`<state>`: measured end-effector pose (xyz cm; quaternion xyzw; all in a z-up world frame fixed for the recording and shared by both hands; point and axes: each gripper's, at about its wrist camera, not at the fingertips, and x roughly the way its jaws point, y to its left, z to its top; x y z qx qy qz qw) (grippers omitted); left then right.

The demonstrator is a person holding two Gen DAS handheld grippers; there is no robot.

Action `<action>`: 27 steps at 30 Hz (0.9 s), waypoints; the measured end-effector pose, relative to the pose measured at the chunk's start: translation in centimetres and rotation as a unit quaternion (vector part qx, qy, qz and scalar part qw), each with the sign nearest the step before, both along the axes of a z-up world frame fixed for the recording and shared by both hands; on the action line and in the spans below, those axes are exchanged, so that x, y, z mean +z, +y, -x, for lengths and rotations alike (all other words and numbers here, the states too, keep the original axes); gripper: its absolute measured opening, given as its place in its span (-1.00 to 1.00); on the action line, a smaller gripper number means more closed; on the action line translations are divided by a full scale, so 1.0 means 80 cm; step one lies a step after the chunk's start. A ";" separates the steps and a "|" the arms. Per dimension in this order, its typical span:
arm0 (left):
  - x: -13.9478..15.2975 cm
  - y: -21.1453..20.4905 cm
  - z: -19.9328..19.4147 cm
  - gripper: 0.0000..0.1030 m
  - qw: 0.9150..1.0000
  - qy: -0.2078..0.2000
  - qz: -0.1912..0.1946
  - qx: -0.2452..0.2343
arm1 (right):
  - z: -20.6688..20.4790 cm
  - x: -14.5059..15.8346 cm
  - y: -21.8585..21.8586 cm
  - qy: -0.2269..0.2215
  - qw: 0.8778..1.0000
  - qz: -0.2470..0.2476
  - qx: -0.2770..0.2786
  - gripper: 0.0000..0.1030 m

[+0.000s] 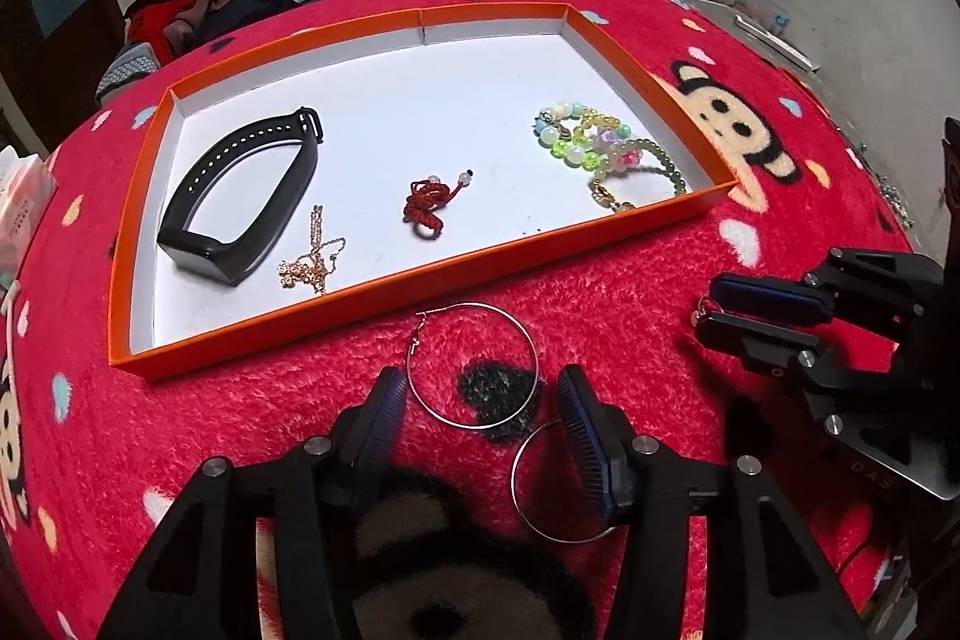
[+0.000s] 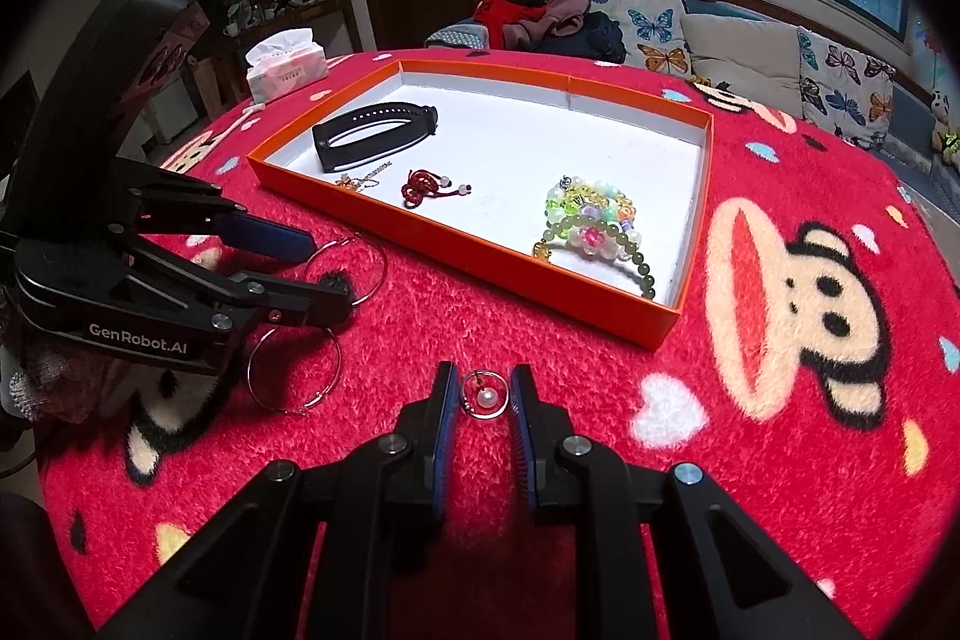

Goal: Organize jewelry
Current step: 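Reach the left gripper to a silver hoop earring while the right grasps the pearl hoop earring, then carry the silver hoop with the left gripper while the right carries the pearl earring into the tray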

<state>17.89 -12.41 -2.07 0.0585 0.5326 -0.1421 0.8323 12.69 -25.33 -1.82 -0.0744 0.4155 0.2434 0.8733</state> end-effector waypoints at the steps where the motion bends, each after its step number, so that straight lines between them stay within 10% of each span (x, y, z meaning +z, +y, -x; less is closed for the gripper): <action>1: -0.001 -0.001 0.000 0.10 1.000 0.000 -0.003 0.001 | 0.001 0.001 0.000 0.000 1.000 0.000 0.000 -0.61; 9: -0.008 -0.021 0.005 0.10 0.999 -0.023 -0.049 -0.003 | 0.002 0.000 0.001 0.002 1.000 -0.002 0.003 -0.61; 27: 0.007 -0.003 0.012 -0.02 0.999 -0.041 -0.018 -0.003 | 0.009 0.009 0.003 -0.010 1.000 -0.003 0.011 -0.61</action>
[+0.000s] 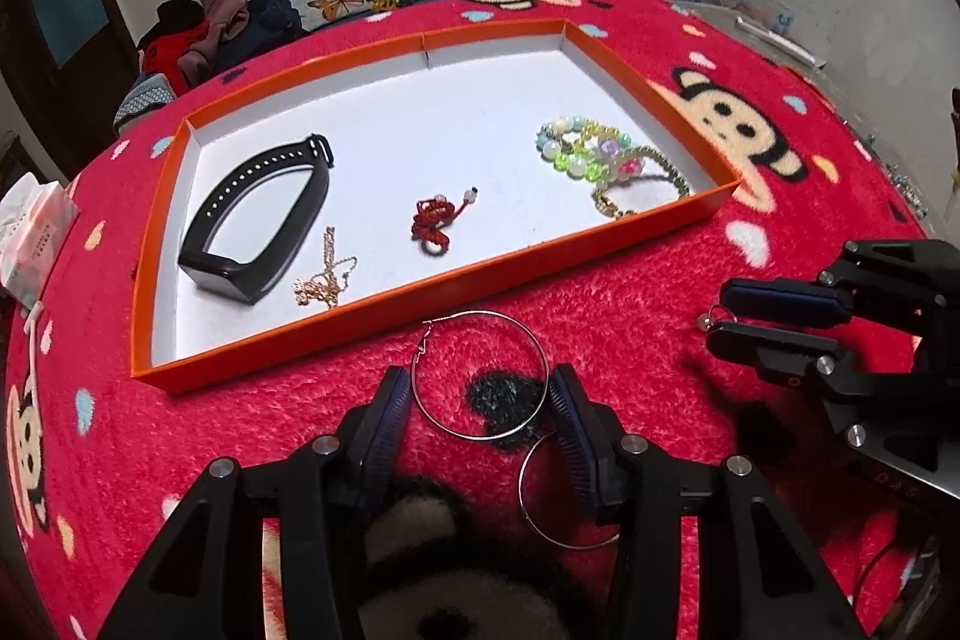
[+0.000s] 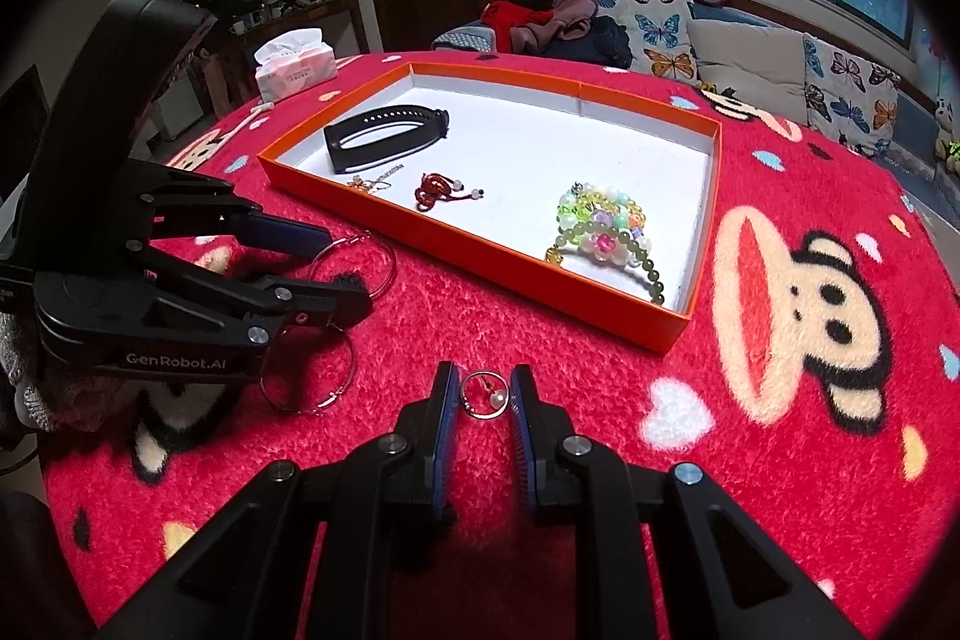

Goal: Organize jewelry
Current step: 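Carry the silver hoop with the left gripper while the right carries the pearl earring into the tray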

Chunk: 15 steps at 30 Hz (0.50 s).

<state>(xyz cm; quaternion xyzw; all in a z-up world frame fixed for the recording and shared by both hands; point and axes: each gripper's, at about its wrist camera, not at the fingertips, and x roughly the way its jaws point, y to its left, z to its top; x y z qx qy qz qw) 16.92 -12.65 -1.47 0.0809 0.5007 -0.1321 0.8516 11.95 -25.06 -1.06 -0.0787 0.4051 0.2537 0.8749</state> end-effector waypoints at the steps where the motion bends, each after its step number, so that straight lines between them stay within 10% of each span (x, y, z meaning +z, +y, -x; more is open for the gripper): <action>1: 0.003 0.002 0.001 -0.02 1.000 -0.002 0.003 0.001 | 0.002 0.002 0.000 -0.003 1.000 -0.002 0.002 -0.61; 15: 0.063 0.044 0.006 -0.02 0.998 -0.046 0.038 0.020 | -0.001 0.025 0.012 -0.023 1.000 -0.008 0.007 -0.61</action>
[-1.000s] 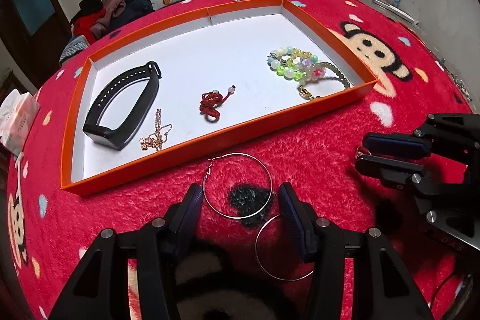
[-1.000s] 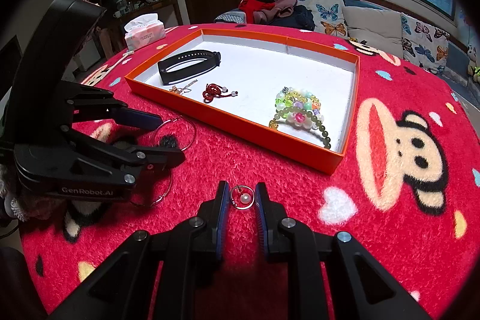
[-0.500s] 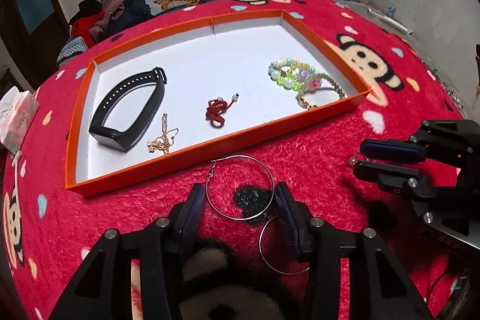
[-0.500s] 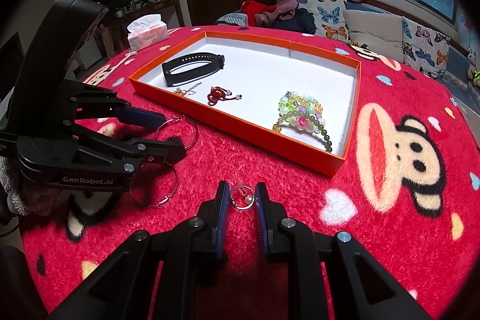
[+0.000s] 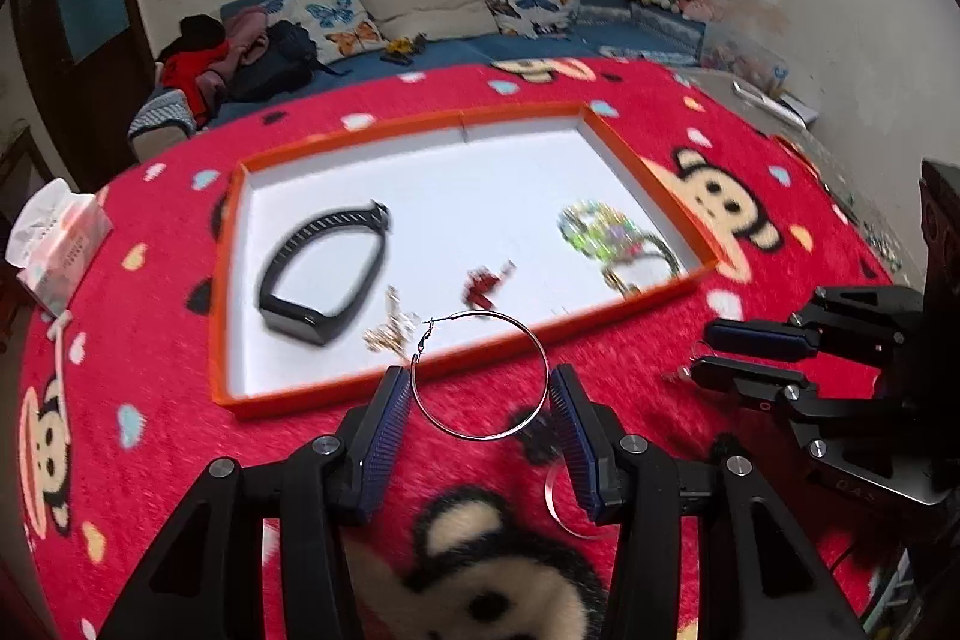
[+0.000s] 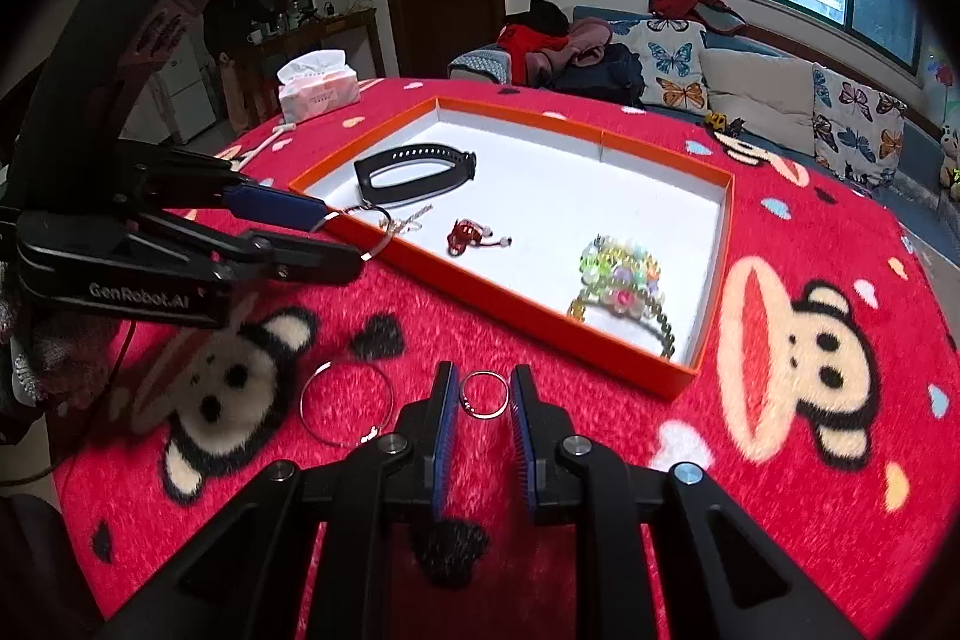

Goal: Organize jewelry
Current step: 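Carry the silver hoop with the left gripper while the right carries the pearl earring into the tray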

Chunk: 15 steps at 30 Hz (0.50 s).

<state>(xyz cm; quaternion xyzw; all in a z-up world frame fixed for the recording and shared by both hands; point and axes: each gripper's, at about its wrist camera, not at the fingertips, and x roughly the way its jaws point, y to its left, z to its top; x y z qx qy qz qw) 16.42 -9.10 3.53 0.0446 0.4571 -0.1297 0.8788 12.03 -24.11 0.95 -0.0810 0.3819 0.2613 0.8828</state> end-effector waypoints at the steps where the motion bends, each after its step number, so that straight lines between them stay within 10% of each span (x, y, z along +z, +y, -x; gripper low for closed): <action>1: 0.005 0.007 -0.005 -0.02 1.000 -0.003 0.002 0.007 | -0.003 0.002 0.000 -0.001 1.000 -0.001 -0.002 -0.61; 15: 0.005 0.016 -0.086 -0.02 1.000 -0.001 -0.007 0.014 | -0.063 0.006 -0.015 0.000 0.998 -0.012 -0.061 -0.61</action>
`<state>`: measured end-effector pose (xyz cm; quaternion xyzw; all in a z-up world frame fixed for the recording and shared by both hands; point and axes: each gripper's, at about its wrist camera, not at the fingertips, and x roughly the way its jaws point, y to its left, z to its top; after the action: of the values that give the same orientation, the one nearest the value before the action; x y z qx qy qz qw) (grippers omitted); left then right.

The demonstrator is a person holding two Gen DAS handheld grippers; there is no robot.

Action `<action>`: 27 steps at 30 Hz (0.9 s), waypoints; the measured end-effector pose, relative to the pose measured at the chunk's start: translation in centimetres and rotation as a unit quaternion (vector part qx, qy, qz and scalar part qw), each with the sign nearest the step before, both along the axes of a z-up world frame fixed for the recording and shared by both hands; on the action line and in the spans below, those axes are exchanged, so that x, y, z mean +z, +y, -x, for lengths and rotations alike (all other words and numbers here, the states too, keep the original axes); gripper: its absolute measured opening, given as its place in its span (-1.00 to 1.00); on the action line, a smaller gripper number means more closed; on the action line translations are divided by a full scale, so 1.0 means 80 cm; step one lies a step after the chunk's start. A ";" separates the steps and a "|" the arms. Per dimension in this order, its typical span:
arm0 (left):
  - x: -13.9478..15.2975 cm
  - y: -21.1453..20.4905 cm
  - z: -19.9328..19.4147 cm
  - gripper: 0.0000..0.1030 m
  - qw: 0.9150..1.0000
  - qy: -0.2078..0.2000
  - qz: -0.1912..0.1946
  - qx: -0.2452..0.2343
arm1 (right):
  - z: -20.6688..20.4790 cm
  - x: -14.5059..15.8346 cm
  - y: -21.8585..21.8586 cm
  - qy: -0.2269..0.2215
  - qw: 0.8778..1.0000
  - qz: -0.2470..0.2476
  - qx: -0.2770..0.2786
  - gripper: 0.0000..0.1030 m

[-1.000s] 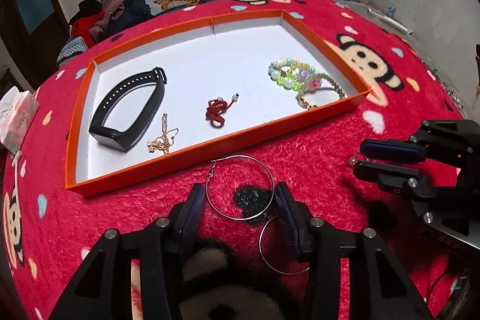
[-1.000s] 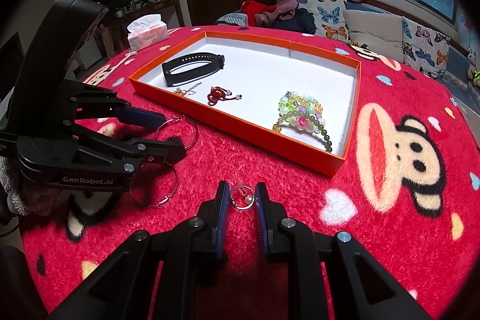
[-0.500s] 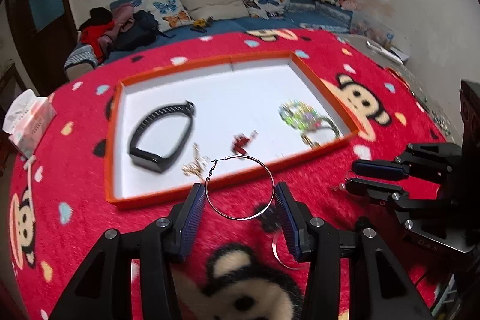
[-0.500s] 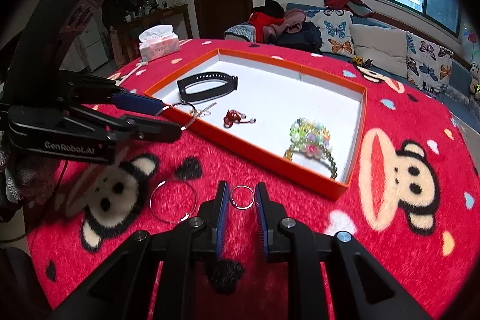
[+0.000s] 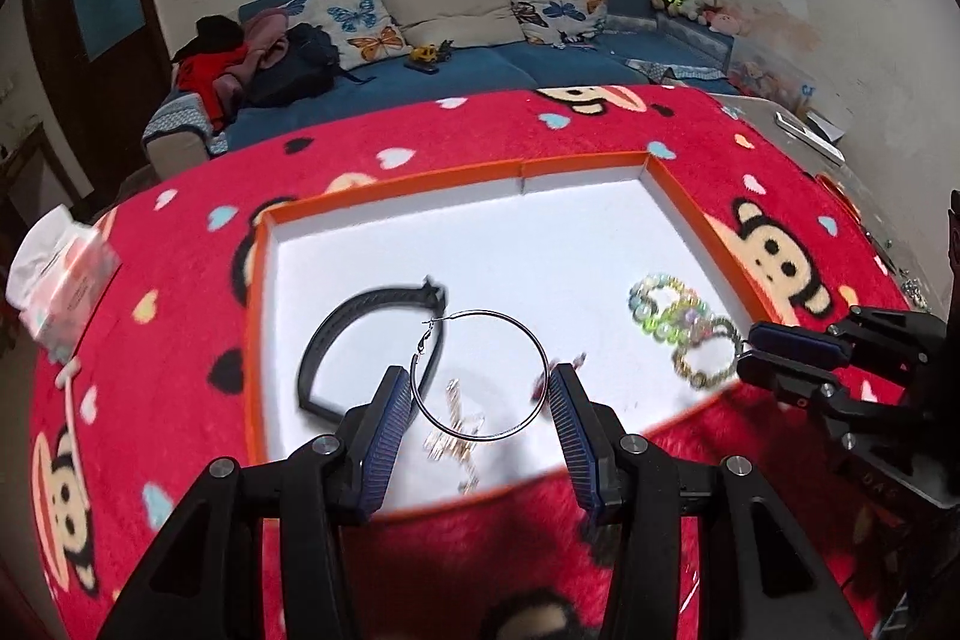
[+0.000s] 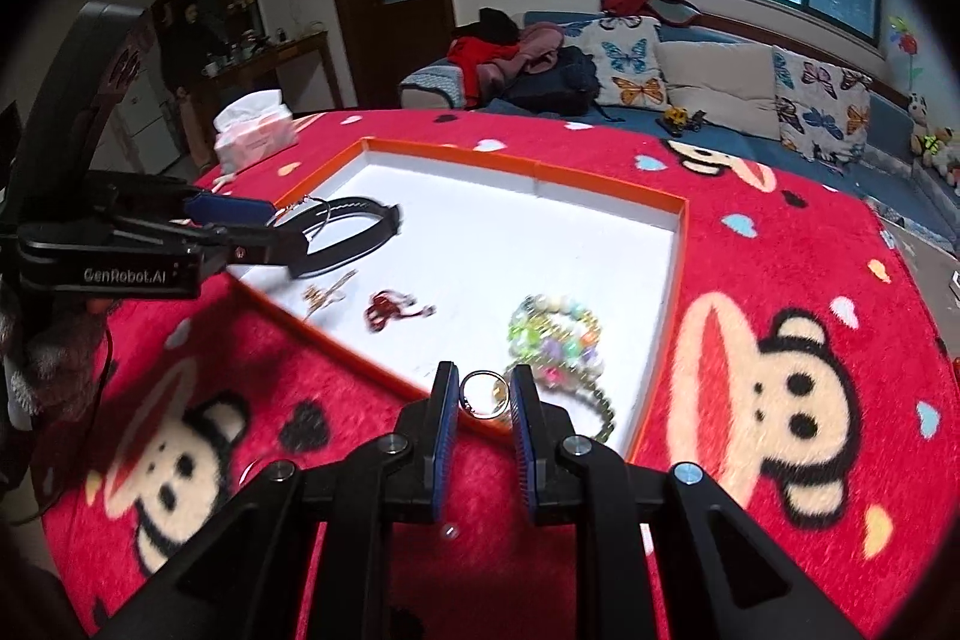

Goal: Organize jewelry
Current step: 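Carry the silver hoop with the left gripper while the right carries the pearl earring into the tray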

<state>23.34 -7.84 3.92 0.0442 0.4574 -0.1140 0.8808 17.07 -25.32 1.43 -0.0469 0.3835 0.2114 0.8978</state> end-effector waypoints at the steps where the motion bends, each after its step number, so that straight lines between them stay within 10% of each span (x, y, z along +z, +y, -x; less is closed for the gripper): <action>1: -0.001 -0.005 -0.007 -0.02 1.000 0.000 0.002 -0.005 | -0.002 0.000 0.000 -0.001 1.000 0.001 -0.003 -0.61; 27: -0.067 -0.066 -0.109 0.01 0.998 0.045 -0.024 -0.027 | -0.016 -0.013 -0.003 0.010 1.000 0.002 -0.008 -0.61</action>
<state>32.07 -13.08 -1.46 0.0723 0.4981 -0.1290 0.8544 18.33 -25.58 0.36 -0.0438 0.3931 0.2036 0.8956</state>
